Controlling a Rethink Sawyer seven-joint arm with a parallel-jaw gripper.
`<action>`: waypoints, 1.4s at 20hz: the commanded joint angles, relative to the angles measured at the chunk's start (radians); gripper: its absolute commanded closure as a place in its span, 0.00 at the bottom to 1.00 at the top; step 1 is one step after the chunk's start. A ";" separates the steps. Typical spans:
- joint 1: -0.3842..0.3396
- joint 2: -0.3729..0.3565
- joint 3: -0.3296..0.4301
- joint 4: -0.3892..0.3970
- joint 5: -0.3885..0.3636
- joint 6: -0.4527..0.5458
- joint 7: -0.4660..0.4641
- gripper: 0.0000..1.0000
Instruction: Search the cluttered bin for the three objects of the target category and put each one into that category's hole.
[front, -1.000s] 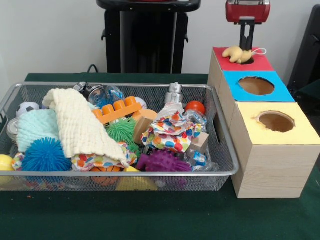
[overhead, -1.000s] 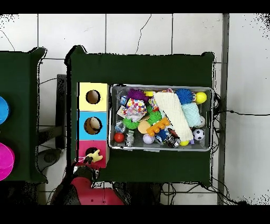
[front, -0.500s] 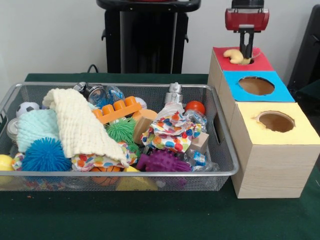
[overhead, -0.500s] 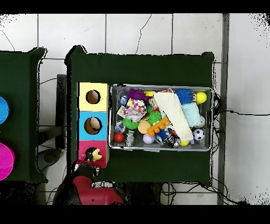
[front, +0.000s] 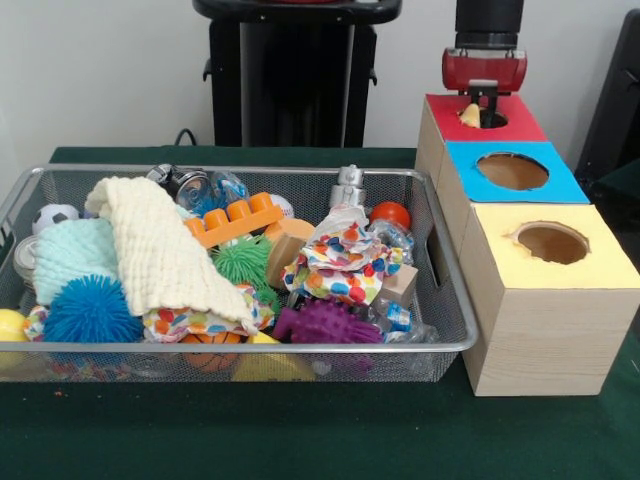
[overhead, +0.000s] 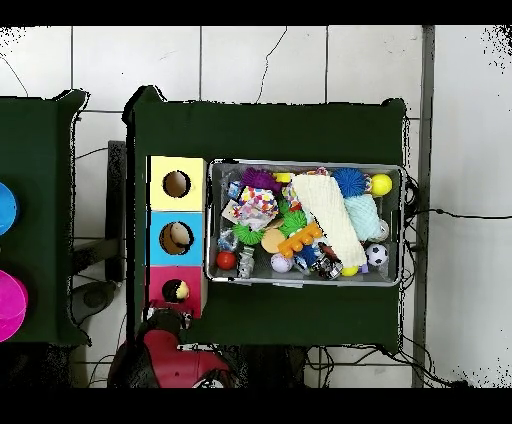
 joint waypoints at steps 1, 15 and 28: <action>0.010 0.186 -0.002 -0.144 0.061 -0.021 0.169 1.00; -0.144 0.021 0.169 -0.116 -0.029 0.069 0.224 1.00; -0.195 -0.118 0.203 -0.048 -0.025 0.198 0.216 1.00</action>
